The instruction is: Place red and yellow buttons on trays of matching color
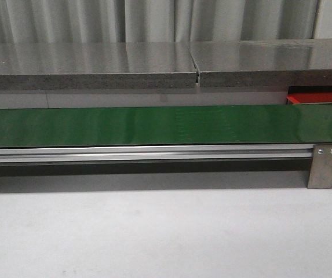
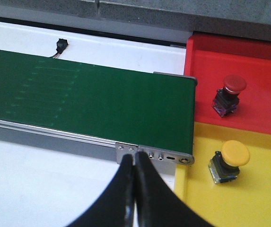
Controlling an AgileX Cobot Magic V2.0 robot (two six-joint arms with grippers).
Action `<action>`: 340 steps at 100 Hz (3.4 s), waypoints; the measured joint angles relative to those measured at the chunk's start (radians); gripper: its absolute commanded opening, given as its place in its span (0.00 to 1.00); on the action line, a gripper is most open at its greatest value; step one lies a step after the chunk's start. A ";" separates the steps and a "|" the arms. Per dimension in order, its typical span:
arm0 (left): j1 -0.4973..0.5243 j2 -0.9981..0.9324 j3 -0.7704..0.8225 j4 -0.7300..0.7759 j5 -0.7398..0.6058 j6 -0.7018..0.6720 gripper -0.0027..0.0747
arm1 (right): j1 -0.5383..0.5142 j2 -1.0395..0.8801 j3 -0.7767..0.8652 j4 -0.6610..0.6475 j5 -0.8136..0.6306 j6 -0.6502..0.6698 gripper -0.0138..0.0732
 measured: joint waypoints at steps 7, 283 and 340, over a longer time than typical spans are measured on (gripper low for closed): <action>0.000 0.000 0.000 0.000 0.000 0.000 0.01 | 0.000 0.000 0.000 0.000 0.000 0.000 0.08; 0.430 1.447 -0.732 0.256 -0.081 -0.416 0.72 | 0.000 0.000 0.000 0.000 0.000 0.000 0.08; 0.430 1.516 -0.767 0.280 -0.066 -0.416 0.72 | 0.000 0.000 0.000 0.000 0.000 0.000 0.08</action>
